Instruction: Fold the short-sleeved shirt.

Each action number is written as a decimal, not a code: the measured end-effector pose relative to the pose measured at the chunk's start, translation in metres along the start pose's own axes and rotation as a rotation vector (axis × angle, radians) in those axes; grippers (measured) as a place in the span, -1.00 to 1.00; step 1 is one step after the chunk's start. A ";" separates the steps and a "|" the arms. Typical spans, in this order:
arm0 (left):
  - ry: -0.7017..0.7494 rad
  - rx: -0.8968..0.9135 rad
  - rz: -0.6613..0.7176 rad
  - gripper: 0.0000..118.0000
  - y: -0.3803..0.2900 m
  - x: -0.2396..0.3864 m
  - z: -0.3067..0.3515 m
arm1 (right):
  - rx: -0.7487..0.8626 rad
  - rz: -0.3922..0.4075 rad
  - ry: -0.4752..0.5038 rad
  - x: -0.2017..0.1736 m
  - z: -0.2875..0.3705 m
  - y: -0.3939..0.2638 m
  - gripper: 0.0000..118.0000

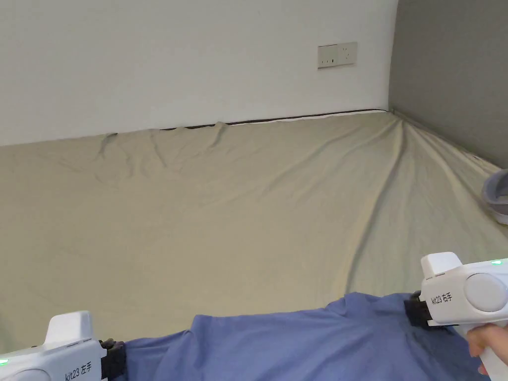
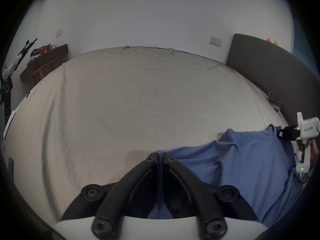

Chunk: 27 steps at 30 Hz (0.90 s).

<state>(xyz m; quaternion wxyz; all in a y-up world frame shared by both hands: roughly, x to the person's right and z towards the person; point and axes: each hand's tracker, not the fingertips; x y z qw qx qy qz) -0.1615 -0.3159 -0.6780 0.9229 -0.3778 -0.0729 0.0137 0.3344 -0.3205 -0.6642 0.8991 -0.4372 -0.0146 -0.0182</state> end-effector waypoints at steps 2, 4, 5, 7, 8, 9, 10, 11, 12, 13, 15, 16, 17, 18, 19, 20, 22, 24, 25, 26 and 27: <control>-0.021 0.007 0.029 -0.98 0.009 -0.001 0.006 | 0.041 -0.023 0.008 -0.006 0.014 0.000 -0.95; -0.007 0.075 0.019 -0.97 0.018 0.000 0.019 | 0.077 0.009 0.007 -0.011 0.030 0.003 -0.95; 0.007 0.084 0.008 -0.98 0.024 -0.001 0.025 | 0.105 0.009 0.004 -0.013 0.039 0.003 -0.95; -0.009 0.110 0.025 -0.98 0.034 -0.003 0.040 | 0.136 -0.035 0.046 -0.012 0.061 0.003 -0.95; -0.033 0.113 0.040 -0.98 0.039 -0.003 0.051 | 0.173 -0.075 0.068 -0.007 0.072 0.002 -0.95; -0.055 0.129 0.071 -0.98 0.041 -0.004 0.059 | 0.208 -0.109 0.092 -0.005 0.086 -0.001 -0.95; -0.079 0.161 0.072 -0.98 0.041 -0.005 0.069 | 0.232 -0.124 0.101 -0.007 0.098 -0.004 -0.95; -0.072 0.194 0.075 -0.98 0.041 -0.003 0.082 | 0.262 -0.133 0.113 -0.010 0.114 -0.009 -0.95; -0.062 0.216 0.070 -0.98 0.040 -0.002 0.095 | 0.284 -0.147 0.115 -0.008 0.127 -0.014 -0.95; -0.066 0.221 0.055 -0.98 0.037 -0.003 0.107 | 0.292 -0.149 0.118 -0.010 0.141 -0.021 -0.95; -0.066 0.245 0.058 -0.98 0.029 -0.004 0.138 | 0.339 -0.156 0.118 -0.017 0.174 -0.040 -0.95; -0.067 0.265 0.062 -0.98 0.022 -0.004 0.153 | 0.343 -0.161 0.117 -0.018 0.187 -0.052 -0.95; -0.066 0.284 0.064 -0.98 0.013 -0.005 0.169 | 0.359 -0.171 0.108 -0.022 0.200 -0.065 -0.95; -0.055 0.315 0.054 -0.98 0.002 -0.005 0.186 | 0.370 -0.177 0.109 -0.026 0.214 -0.080 -0.95; -0.026 0.346 0.056 -0.98 -0.008 -0.003 0.199 | 0.373 -0.184 0.104 -0.029 0.224 -0.092 -0.95; 0.018 0.377 0.040 -0.98 -0.023 -0.001 0.213 | 0.381 -0.186 0.092 -0.032 0.235 -0.109 -0.95; 0.051 0.404 0.051 -0.98 -0.051 -0.010 0.229 | 0.372 -0.173 0.048 -0.040 0.251 -0.137 -0.95; 0.048 0.373 0.081 -0.98 -0.080 -0.013 0.244 | 0.341 -0.178 0.007 -0.044 0.257 -0.169 -0.95; 0.040 0.377 0.086 -0.98 -0.096 -0.012 0.250 | 0.334 -0.190 0.004 -0.045 0.259 -0.184 -0.95; 0.056 0.364 0.102 -0.98 -0.111 -0.011 0.252 | 0.293 -0.211 -0.001 -0.047 0.258 -0.200 -0.95; 0.063 0.355 0.108 -0.98 -0.124 -0.012 0.253 | 0.271 -0.218 -0.002 -0.048 0.256 -0.213 -0.95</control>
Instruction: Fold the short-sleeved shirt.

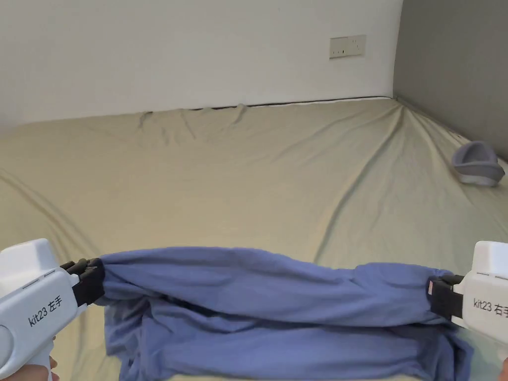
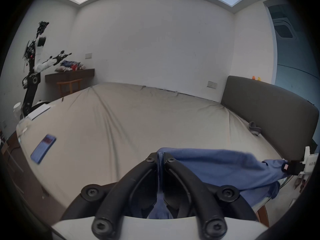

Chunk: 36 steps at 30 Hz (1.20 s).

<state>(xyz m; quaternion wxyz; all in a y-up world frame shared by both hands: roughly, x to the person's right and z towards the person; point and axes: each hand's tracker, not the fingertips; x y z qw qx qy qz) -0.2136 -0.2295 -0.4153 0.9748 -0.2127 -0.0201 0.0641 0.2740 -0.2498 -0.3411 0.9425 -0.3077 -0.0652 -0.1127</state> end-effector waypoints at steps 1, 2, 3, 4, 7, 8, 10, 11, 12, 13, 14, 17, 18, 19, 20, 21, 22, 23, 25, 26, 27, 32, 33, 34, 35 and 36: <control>0.010 -0.014 0.005 -0.98 -0.012 -0.003 0.003 | -0.016 -0.014 -0.005 -0.001 0.001 -0.012 -0.95; 0.033 -0.042 0.022 -0.98 -0.026 -0.003 0.007 | -0.025 -0.028 -0.013 0.000 0.003 -0.025 -0.95; 0.035 -0.070 0.016 -0.98 -0.039 -0.005 0.010 | -0.043 -0.024 -0.018 0.002 0.005 -0.036 -0.95; 0.038 -0.101 0.008 -0.98 -0.049 -0.007 0.011 | -0.068 -0.022 -0.028 0.004 0.005 -0.042 -0.95; 0.077 -0.154 -0.018 -0.98 -0.074 -0.013 0.010 | -0.110 -0.011 -0.054 0.008 0.004 -0.059 -0.95; 0.078 -0.164 -0.008 -0.98 -0.078 -0.016 0.008 | -0.111 -0.007 -0.063 0.009 0.003 -0.063 -0.95; 0.066 -0.168 0.009 -0.98 -0.083 -0.018 0.008 | -0.131 0.007 -0.067 0.005 -0.003 -0.066 -0.95; 0.066 -0.165 0.013 -0.97 -0.083 -0.015 0.008 | -0.131 0.025 -0.076 0.003 -0.004 -0.065 -0.94; 0.069 -0.160 0.010 -0.90 -0.083 -0.014 0.008 | -0.128 0.041 -0.086 0.001 -0.003 -0.064 -0.87; 0.076 -0.159 0.005 -0.60 -0.082 -0.013 0.007 | -0.127 0.043 -0.085 0.001 -0.006 -0.060 -0.50; 0.077 -0.163 0.000 -0.18 -0.080 -0.012 0.006 | -0.125 0.056 -0.091 0.000 -0.005 -0.056 -0.02; 0.028 -0.182 0.030 0.90 -0.068 -0.016 0.011 | -0.040 0.120 -0.083 -0.013 0.016 -0.042 0.78; -0.010 -0.139 0.063 0.89 -0.059 -0.013 0.020 | 0.017 0.127 -0.072 -0.016 0.025 -0.033 0.78; -0.030 -0.098 0.069 0.89 -0.052 -0.013 0.024 | 0.045 0.117 -0.059 -0.018 0.030 -0.024 0.78; -0.049 -0.055 0.086 0.89 -0.042 -0.014 0.028 | 0.085 0.107 -0.040 -0.022 0.034 -0.010 0.78; -0.041 -0.029 0.092 0.89 -0.032 -0.013 0.029 | 0.120 0.107 -0.015 -0.029 0.038 0.000 0.77; -0.032 -0.006 0.086 0.88 -0.024 -0.009 0.031 | 0.161 0.107 0.010 -0.033 0.041 0.009 0.72; -0.027 -0.003 0.084 0.77 -0.018 -0.008 0.031 | 0.212 0.110 0.035 -0.037 0.042 0.016 0.51; -0.035 -0.007 0.080 -0.35 -0.008 -0.008 0.029 | 0.284 0.125 0.097 -0.043 0.041 0.028 -0.91; -0.056 -0.008 0.087 -1.00 -0.004 -0.006 0.025 | 0.286 0.119 0.132 -0.045 0.035 0.034 -1.00; -0.060 -0.022 0.100 -1.00 -0.002 -0.006 0.018 | 0.241 0.089 0.171 -0.048 0.028 0.035 -1.00; -0.081 -0.132 0.074 -1.00 -0.015 -0.003 -0.015 | 0.251 0.180 0.092 -0.057 -0.005 0.040 -1.00; -0.054 -0.152 0.046 -0.99 -0.019 0.000 -0.022 | 0.223 0.187 0.100 -0.061 -0.010 0.037 -1.00; -0.030 -0.173 0.031 -0.61 -0.025 -0.003 -0.032 | 0.198 0.177 0.105 -0.061 -0.016 0.036 -1.00; 0.001 -0.181 0.015 -0.61 -0.031 -0.004 -0.041 | 0.177 0.156 0.119 -0.060 -0.021 0.034 -1.00; 0.030 -0.185 0.006 -0.42 -0.036 -0.004 -0.048 | 0.167 0.141 0.140 -0.058 -0.025 0.033 -1.00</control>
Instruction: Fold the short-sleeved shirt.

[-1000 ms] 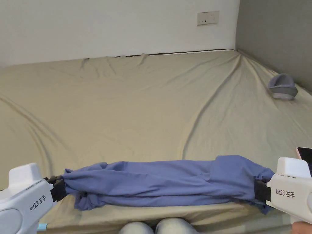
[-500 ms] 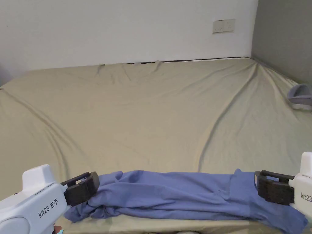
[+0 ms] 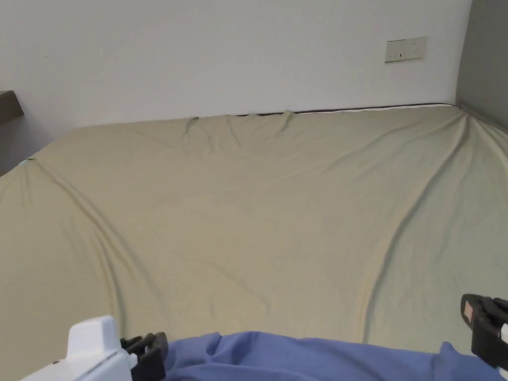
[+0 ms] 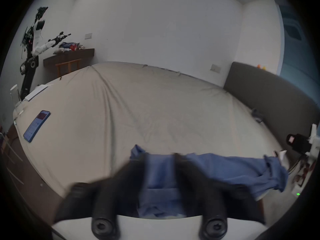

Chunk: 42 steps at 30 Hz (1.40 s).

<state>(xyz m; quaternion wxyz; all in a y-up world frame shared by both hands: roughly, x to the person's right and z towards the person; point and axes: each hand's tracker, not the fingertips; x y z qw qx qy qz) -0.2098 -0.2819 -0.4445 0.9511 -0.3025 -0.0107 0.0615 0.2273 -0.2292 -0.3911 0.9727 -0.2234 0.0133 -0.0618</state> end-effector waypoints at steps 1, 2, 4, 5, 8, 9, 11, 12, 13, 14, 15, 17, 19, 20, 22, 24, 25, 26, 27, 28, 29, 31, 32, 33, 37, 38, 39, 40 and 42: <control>0.030 -0.009 -0.015 -0.09 -0.003 0.000 -0.007 | -0.004 -0.016 0.017 0.005 -0.004 -0.004 -1.00; 0.060 -0.030 -0.027 0.51 -0.009 -0.003 -0.014 | -0.017 -0.026 0.022 0.007 -0.007 -0.006 -1.00; 0.057 -0.092 -0.033 0.98 -0.012 -0.005 -0.026 | -0.028 -0.028 0.022 0.008 -0.010 -0.008 -1.00; 0.009 -0.108 -0.013 0.94 -0.012 -0.005 -0.033 | -0.034 -0.029 0.023 0.008 -0.011 -0.009 -1.00; -0.068 -0.187 0.053 0.94 -0.011 -0.004 -0.049 | -0.040 -0.056 0.038 0.008 -0.014 -0.009 -1.00; -0.081 -0.190 0.049 0.91 -0.012 -0.001 -0.055 | -0.039 -0.069 0.052 0.018 -0.016 -0.013 -1.00; -0.093 -0.189 0.031 0.69 -0.016 0.000 -0.058 | -0.039 -0.094 0.074 0.022 -0.015 -0.014 -1.00; -0.109 -0.189 0.039 0.48 -0.016 0.001 -0.061 | -0.035 -0.104 0.084 0.023 -0.014 -0.014 -1.00; -0.141 -0.197 0.089 0.09 -0.016 0.000 -0.065 | -0.034 -0.112 0.089 0.013 -0.006 -0.010 -1.00; -0.186 -0.199 0.191 -0.27 -0.018 -0.004 -0.066 | -0.032 -0.122 0.092 0.011 -0.003 -0.009 -1.00; -0.224 -0.208 0.290 -0.63 -0.016 -0.007 -0.063 | -0.029 -0.127 0.092 0.011 -0.001 -0.009 -1.00; -0.299 -0.232 0.440 -0.71 -0.010 -0.012 -0.061 | -0.024 -0.133 0.090 0.009 0.007 -0.008 -1.00; -0.334 -0.193 0.415 -0.71 -0.002 -0.013 -0.049 | -0.023 -0.144 0.090 0.010 0.012 -0.008 -1.00; -0.327 -0.177 0.412 -0.71 0.002 -0.012 -0.043 | -0.022 -0.152 0.084 0.011 0.015 -0.009 -1.00; -0.332 -0.126 0.455 -0.71 0.016 -0.009 -0.029 | -0.016 -0.164 0.059 0.017 0.020 -0.010 -1.00; -0.314 -0.096 0.398 -0.71 0.036 0.014 -0.010 | -0.023 -0.174 0.021 0.018 0.024 -0.010 -1.00; -0.289 -0.085 0.328 -0.71 0.044 0.029 -0.003 | -0.025 -0.174 0.011 0.022 0.025 -0.011 -1.00; -0.254 -0.062 0.221 -0.71 0.052 0.052 0.005 | -0.026 -0.173 0.004 0.023 0.027 -0.012 -1.00; -0.214 -0.048 0.108 -0.71 0.057 0.080 0.012 | -0.027 -0.175 -0.002 0.022 0.029 -0.013 -1.00; -0.205 -0.046 0.024 -0.71 0.059 0.101 0.015 | -0.029 -0.175 -0.004 0.021 0.030 -0.014 -1.00; -0.227 -0.058 -0.087 -0.71 0.058 0.126 0.016 | -0.034 -0.175 -0.007 0.024 0.030 -0.016 -1.00; -0.276 -0.082 -0.181 -0.71 0.048 0.169 0.011 | -0.041 -0.183 -0.012 0.023 0.033 -0.019 -1.00; -0.323 -0.113 -0.192 -0.71 0.040 0.187 0.005 | -0.044 -0.188 -0.011 0.023 0.035 -0.020 -1.00; -0.387 -0.167 -0.180 -0.71 0.031 0.205 -0.004 | -0.046 -0.198 -0.005 0.027 0.036 -0.023 -1.00; -0.508 -0.339 -0.146 -0.70 -0.006 0.250 -0.039 | -0.057 -0.233 0.001 0.036 0.042 -0.031 -1.00; -0.512 -0.365 -0.155 -0.68 -0.014 0.258 -0.047 | -0.059 -0.235 -0.005 0.040 0.043 -0.033 -1.00; -0.525 -0.385 -0.131 -0.59 -0.019 0.262 -0.051 | -0.061 -0.235 -0.012 0.042 0.045 -0.034 -1.00; -0.544 -0.382 -0.087 -0.33 -0.019 0.261 -0.053 | -0.061 -0.236 -0.016 0.043 0.046 -0.035 -1.00; -0.627 -0.369 0.037 0.21 -0.010 0.249 -0.051 | -0.058 -0.240 -0.014 0.051 0.047 -0.038 -1.00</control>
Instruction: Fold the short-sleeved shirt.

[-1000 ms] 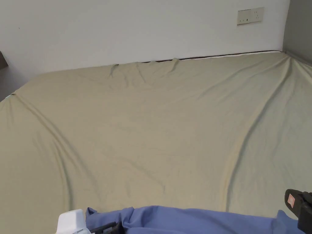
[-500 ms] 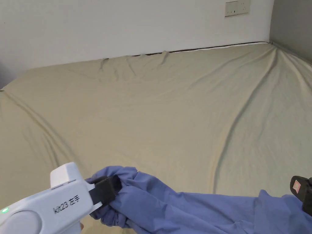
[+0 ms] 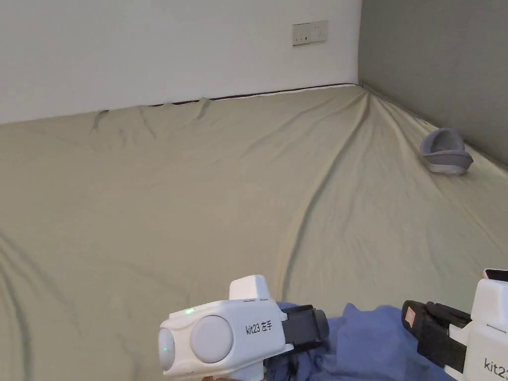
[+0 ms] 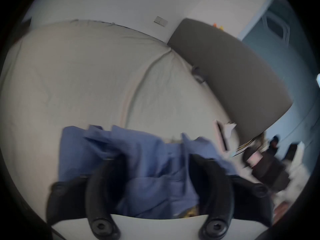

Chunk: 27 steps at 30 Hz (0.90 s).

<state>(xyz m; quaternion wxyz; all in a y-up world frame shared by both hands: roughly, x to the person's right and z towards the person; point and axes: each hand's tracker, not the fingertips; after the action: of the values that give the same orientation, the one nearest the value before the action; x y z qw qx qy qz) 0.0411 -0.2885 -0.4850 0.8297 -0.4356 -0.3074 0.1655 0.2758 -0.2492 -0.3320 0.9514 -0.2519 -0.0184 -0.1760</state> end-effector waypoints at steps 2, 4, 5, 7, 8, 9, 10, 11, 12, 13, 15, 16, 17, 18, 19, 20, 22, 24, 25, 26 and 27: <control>-0.099 0.041 0.079 0.65 0.011 -0.007 0.025 | 0.000 -0.013 0.017 0.004 0.000 0.001 -1.00; -0.114 0.130 0.101 0.69 0.016 -0.015 0.057 | 0.004 -0.019 0.023 0.006 -0.001 0.000 -1.00; -0.099 0.188 0.099 0.69 0.020 -0.019 0.075 | 0.007 -0.019 0.025 0.006 -0.001 0.001 -1.00; -0.005 0.298 0.088 0.67 0.020 -0.028 0.103 | 0.011 -0.013 0.027 0.006 -0.003 0.001 -1.00; 0.078 0.353 0.077 0.56 0.018 -0.034 0.115 | 0.012 -0.009 0.029 0.006 -0.004 0.000 -1.00; 0.156 0.381 0.047 0.33 0.017 -0.035 0.121 | 0.011 -0.001 0.028 0.005 -0.006 0.000 -1.00; 0.232 0.373 -0.002 -0.36 0.014 -0.036 0.121 | 0.010 0.003 0.028 0.005 -0.007 0.000 -1.00; 0.323 0.341 -0.069 -1.00 0.010 -0.037 0.115 | 0.010 0.004 0.028 0.005 -0.009 -0.002 -1.00; 0.414 0.295 -0.116 -1.00 0.006 -0.038 0.103 | 0.009 -0.001 0.031 0.006 -0.012 -0.003 -1.00; 0.423 0.283 -0.111 -1.00 0.002 -0.038 0.093 | 0.004 -0.007 0.036 0.007 -0.014 -0.004 -1.00; 0.380 0.150 -0.179 -1.00 -0.008 -0.037 0.070 | -0.005 -0.018 0.044 0.007 -0.016 -0.006 -1.00; 0.388 0.140 -0.170 -1.00 -0.011 -0.035 0.059 | -0.007 -0.018 0.043 0.006 -0.015 -0.007 -1.00; 0.397 0.131 -0.179 -1.00 -0.014 -0.031 0.052 | -0.009 -0.014 0.046 0.006 -0.015 -0.007 -1.00; 0.393 0.106 -0.188 -1.00 -0.016 -0.028 0.041 | -0.011 -0.012 0.049 0.007 -0.015 -0.008 -1.00; 0.391 0.076 -0.203 -1.00 -0.016 -0.024 0.033 | -0.014 -0.013 0.048 0.005 -0.014 -0.008 -1.00; 0.375 0.061 -0.220 -1.00 -0.017 -0.017 0.024 | -0.015 -0.012 0.047 0.005 -0.014 -0.009 -1.00; 0.324 0.044 -0.266 -1.00 -0.019 -0.003 0.015 | -0.019 -0.003 0.041 0.007 -0.014 -0.009 -1.00; 0.270 0.058 -0.325 -1.00 -0.019 0.018 0.006 | -0.026 0.017 0.019 0.008 -0.013 -0.009 -1.00; 0.246 0.053 -0.342 -1.00 -0.019 0.025 0.004 | -0.028 0.021 0.011 0.010 -0.014 -0.009 -1.00; 0.217 0.033 -0.353 -1.00 -0.019 0.033 -0.002 | -0.030 0.021 0.000 0.012 -0.014 -0.009 -1.00; 0.159 0.003 -0.345 -1.00 -0.020 0.038 -0.011 | -0.035 0.021 -0.012 0.013 -0.014 -0.009 -1.00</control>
<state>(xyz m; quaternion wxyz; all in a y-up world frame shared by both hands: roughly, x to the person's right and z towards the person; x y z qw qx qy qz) 0.0772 -0.2856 -0.4595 0.8681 -0.3872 -0.3105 -0.0137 0.2841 -0.2676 -0.3386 0.9485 -0.2699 -0.0183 -0.1646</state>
